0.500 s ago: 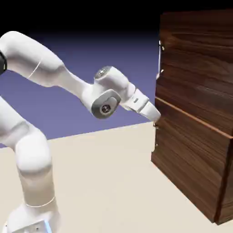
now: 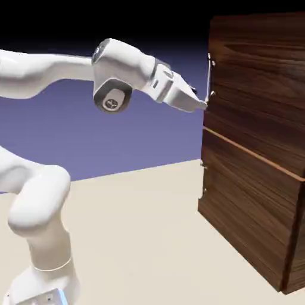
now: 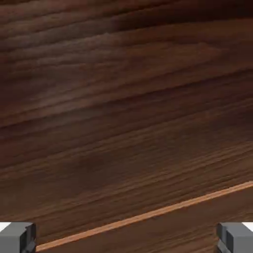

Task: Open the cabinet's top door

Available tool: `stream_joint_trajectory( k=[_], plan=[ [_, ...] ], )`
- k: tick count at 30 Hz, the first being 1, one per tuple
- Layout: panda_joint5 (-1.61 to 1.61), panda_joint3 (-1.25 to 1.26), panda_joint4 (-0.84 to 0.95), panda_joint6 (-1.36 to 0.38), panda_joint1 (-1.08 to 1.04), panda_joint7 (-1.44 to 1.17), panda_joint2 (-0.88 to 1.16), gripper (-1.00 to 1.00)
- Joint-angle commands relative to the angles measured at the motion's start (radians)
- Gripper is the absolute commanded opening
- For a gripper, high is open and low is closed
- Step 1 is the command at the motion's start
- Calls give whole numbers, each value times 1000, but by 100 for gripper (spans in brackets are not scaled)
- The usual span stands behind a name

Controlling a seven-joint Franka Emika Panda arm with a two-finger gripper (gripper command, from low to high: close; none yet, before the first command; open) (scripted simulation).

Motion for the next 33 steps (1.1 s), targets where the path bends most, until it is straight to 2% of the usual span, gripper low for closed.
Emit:
stream_joint_trajectory(
  k=[1, 33],
  plan=[
    [44, 21, 10, -12, -27, -13, -24, 0],
    [1434, 680, 322, -394, -903, -439, -776, 0]
  ],
)
